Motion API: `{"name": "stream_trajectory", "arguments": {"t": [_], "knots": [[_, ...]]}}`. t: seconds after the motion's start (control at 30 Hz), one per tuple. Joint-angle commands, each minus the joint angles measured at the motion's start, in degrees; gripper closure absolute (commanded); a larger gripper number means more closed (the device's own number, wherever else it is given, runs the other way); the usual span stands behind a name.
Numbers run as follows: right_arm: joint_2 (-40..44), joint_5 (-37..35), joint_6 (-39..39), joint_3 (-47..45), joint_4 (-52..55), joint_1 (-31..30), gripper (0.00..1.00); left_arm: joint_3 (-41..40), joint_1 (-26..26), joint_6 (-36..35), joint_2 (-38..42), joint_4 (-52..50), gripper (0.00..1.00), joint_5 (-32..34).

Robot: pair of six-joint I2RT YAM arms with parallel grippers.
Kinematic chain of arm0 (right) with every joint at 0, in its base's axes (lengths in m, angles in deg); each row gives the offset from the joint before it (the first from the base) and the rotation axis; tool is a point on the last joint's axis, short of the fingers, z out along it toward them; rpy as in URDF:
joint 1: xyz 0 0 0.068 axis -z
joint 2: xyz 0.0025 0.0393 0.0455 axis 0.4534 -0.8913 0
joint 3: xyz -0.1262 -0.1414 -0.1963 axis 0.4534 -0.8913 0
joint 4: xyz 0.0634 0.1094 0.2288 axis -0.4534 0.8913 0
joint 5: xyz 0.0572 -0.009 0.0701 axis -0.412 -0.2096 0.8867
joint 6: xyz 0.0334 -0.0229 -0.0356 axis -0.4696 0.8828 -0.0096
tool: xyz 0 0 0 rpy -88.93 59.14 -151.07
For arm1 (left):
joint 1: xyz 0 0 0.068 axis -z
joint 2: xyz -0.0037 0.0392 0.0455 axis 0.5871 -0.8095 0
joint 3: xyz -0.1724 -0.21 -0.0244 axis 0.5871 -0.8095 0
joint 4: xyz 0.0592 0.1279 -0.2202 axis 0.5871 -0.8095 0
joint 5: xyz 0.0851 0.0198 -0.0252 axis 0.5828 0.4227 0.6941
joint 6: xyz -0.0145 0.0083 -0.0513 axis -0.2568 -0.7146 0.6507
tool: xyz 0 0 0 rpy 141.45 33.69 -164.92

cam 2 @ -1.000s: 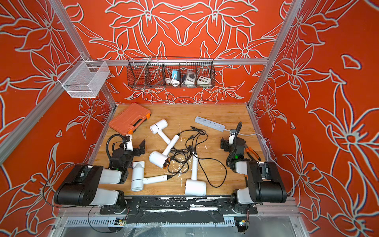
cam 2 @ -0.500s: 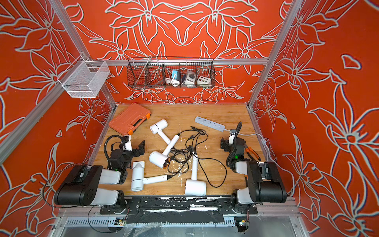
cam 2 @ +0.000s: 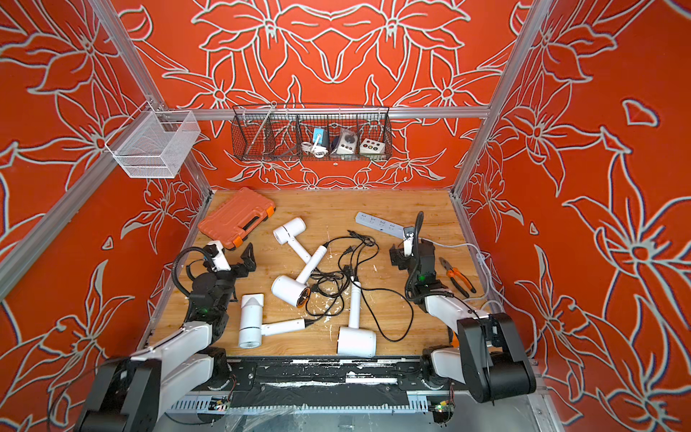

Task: Charge the blow dryers
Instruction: Move the socket to the center of the board.

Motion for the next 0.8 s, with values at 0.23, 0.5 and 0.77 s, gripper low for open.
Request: {"name": "stream_trajectory", "arguments": {"t": [0.23,0.5,0.77], "knots": [[16.61,-8.75,-31.69,12.67,37.30,-1.23,0.02,4.72,0.36,36.73,15.25,-19.62,0.01,-10.65],[13.54,10.30,-33.85,21.31,54.68,3.63,0.02,13.62,4.72,38.44,-1.40,-18.24,0.01,-32.88],[2.76,19.99,-33.39,22.11,55.22,4.85,0.01,23.17,8.42,39.88,-22.05,-20.40,0.01,-42.58]]}}
